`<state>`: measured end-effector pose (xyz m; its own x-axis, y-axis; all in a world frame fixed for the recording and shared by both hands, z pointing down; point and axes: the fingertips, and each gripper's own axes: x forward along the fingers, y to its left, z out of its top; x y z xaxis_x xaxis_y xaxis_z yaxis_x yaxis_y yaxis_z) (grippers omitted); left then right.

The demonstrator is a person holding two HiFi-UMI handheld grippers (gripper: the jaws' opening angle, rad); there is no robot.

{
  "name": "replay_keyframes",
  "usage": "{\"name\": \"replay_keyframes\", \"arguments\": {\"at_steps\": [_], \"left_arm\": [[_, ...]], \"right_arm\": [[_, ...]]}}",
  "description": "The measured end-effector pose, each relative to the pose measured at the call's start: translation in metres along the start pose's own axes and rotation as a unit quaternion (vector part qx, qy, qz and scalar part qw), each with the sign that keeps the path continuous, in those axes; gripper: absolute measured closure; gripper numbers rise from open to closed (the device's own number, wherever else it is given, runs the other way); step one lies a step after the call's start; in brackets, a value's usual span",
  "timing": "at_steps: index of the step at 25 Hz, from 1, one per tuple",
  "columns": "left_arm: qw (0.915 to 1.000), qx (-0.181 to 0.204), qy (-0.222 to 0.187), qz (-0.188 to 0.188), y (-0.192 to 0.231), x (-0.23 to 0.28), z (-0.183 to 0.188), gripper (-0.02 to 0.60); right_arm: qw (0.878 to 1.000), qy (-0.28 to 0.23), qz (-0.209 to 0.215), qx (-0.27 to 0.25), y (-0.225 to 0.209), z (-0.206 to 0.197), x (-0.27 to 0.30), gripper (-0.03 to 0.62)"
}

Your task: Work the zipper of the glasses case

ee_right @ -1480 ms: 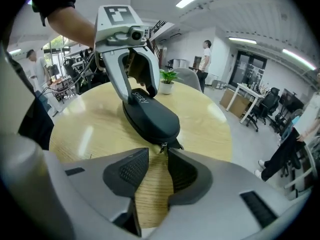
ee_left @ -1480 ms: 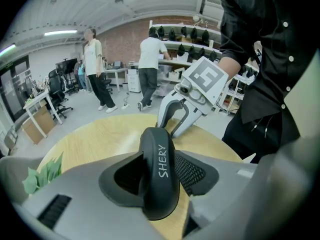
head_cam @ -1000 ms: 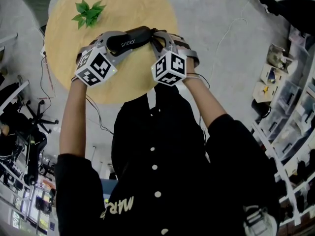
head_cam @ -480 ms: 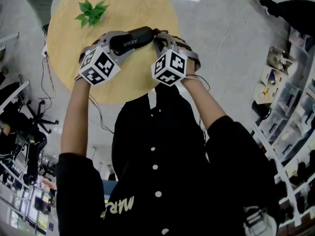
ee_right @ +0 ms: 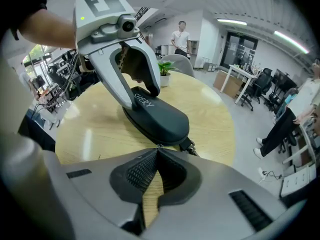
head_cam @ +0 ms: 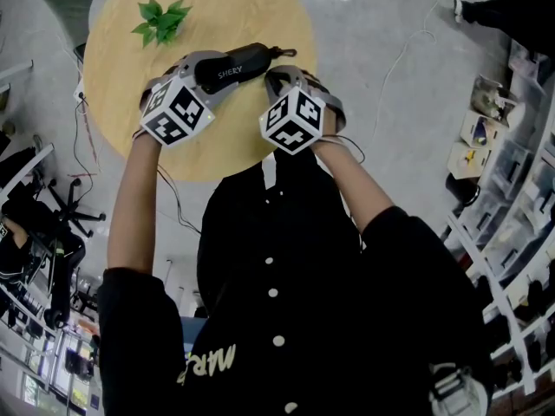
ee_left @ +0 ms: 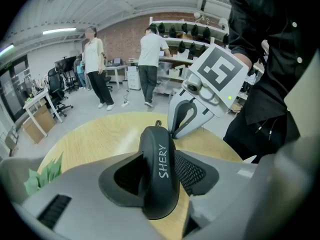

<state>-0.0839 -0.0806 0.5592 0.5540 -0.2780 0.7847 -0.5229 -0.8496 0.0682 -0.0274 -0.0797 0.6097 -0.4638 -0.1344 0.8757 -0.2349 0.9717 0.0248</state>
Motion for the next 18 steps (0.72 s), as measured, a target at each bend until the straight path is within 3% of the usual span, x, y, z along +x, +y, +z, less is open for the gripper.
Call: {"name": "replay_keyframes", "arguments": {"at_steps": [18], "left_arm": [[0.9999, -0.002, 0.0, -0.015, 0.0, 0.0, -0.002, 0.39]], "right_arm": [[0.995, -0.019, 0.015, 0.096, 0.053, 0.032, 0.017, 0.588]]}}
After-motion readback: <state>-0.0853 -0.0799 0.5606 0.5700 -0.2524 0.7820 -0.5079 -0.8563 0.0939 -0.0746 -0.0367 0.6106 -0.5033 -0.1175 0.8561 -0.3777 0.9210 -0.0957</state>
